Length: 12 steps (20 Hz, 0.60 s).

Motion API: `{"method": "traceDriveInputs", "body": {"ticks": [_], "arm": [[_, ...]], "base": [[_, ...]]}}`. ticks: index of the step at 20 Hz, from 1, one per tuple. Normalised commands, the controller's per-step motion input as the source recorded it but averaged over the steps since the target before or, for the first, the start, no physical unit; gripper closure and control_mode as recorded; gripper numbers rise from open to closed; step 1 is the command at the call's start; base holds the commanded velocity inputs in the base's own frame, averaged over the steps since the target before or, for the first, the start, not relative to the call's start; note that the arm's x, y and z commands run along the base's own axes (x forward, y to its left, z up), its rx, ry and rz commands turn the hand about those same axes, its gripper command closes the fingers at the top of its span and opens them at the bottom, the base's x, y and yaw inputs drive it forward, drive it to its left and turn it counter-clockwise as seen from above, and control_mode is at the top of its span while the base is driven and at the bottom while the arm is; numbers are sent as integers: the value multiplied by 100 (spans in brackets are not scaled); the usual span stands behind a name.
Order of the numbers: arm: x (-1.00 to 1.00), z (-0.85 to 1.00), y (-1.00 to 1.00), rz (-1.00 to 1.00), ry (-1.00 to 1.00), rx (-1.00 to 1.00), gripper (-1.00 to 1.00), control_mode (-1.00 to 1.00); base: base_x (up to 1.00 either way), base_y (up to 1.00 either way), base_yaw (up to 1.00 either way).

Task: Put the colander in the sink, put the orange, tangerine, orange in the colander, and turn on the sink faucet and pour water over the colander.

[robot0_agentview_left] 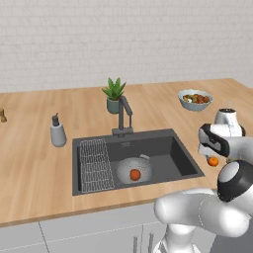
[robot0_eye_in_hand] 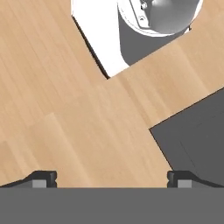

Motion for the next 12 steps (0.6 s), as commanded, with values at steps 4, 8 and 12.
{"method": "traceDriveInputs", "body": {"ticks": [4, 8, 12], "arm": [[14, -18, -10, 0, -1, 5, -100, -100], [21, -18, -4, 0, 0, 4, -100, -100], [27, -16, 0, 1, 0, 4, -100, -100]], "base": [[0, 0, 0], [0, 0, 0], [0, 0, 0]]}}
